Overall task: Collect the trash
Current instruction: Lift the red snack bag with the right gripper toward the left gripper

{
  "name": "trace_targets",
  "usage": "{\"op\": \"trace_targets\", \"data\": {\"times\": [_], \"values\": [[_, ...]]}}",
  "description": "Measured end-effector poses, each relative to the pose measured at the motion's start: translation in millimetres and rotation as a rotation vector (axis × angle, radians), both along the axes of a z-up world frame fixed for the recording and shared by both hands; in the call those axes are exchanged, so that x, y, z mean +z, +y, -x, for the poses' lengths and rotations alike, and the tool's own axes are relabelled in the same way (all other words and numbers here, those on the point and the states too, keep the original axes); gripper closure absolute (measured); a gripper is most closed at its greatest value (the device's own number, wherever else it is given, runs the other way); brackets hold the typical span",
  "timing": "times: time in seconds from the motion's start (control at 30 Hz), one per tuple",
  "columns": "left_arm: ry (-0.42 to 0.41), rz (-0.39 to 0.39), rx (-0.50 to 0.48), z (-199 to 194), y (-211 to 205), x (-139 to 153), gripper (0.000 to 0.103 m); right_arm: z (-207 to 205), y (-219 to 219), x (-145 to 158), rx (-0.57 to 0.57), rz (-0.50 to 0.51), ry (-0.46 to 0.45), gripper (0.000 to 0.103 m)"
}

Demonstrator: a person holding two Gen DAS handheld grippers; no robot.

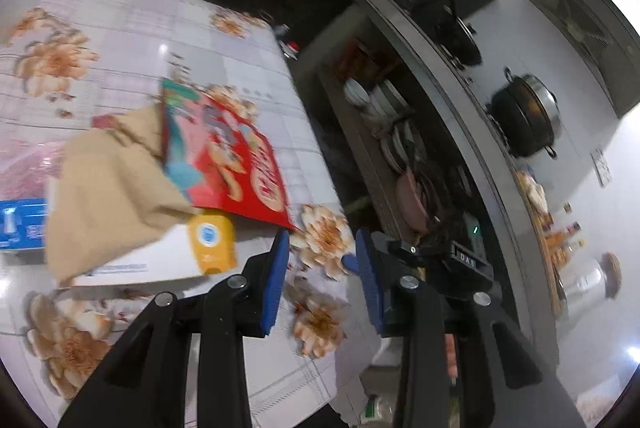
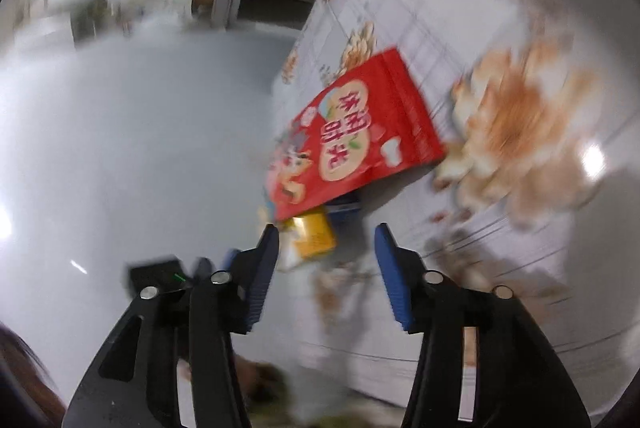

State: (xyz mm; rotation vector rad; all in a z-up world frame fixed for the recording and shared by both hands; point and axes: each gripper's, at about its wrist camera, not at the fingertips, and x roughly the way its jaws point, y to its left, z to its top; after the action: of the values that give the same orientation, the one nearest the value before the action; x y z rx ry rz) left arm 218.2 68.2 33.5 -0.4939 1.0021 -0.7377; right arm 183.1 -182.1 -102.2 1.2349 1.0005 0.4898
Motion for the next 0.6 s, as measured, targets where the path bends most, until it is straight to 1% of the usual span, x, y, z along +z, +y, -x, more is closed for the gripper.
{"op": "trace_targets", "data": {"times": [0.03, 0.07, 0.1, 0.17, 0.2, 0.27, 0.33, 0.37, 0.4, 0.47, 0.53, 0.6], "values": [[-0.010, -0.011, 0.017, -0.5, 5.8, 0.0, 0.071, -4.0, 8.4, -10.3, -0.009, -0.071, 0.022, 0.043], [-0.028, -0.036, 0.036, 0.7, 11.6, 1.2, 0.071, -9.3, 16.8, -18.9, -0.024, -0.118, 0.042, 0.040], [-0.054, -0.071, 0.066, 3.1, 17.4, 3.4, 0.071, -17.5, 27.0, -27.4, -0.041, -0.151, 0.069, 0.040], [-0.082, -0.107, 0.105, 6.6, 30.6, 5.0, 0.070, -31.2, 43.0, -39.3, -0.055, -0.199, 0.110, 0.040], [-0.087, -0.113, 0.115, 7.9, 35.1, 4.8, 0.069, -34.4, 45.1, -41.0, -0.065, -0.213, 0.121, 0.040], [-0.096, -0.139, 0.151, 13.3, 48.5, 3.4, 0.069, -48.2, 54.0, -50.9, -0.120, -0.232, 0.151, 0.041], [-0.098, -0.156, 0.174, 18.8, 58.6, 1.0, 0.069, -55.6, 53.3, -57.6, -0.193, -0.237, 0.173, 0.051], [-0.096, -0.159, 0.184, 21.4, 62.7, -0.4, 0.069, -57.4, 51.4, -60.0, -0.227, -0.248, 0.170, 0.067], [-0.094, -0.159, 0.190, 23.7, 65.1, -1.3, 0.069, -58.9, 49.8, -61.3, -0.236, -0.250, 0.166, 0.087], [-0.090, -0.162, 0.200, 26.3, 70.0, -3.2, 0.069, -60.1, 47.1, -64.1, -0.237, -0.259, 0.168, 0.099], [-0.091, -0.158, 0.202, 28.1, 74.8, -5.0, 0.069, -56.5, 41.2, -61.6, -0.228, -0.255, 0.148, 0.103], [-0.093, -0.154, 0.201, 27.7, 70.8, -3.6, 0.069, -50.1, 33.1, -55.9, -0.218, -0.257, 0.126, 0.103]]}}
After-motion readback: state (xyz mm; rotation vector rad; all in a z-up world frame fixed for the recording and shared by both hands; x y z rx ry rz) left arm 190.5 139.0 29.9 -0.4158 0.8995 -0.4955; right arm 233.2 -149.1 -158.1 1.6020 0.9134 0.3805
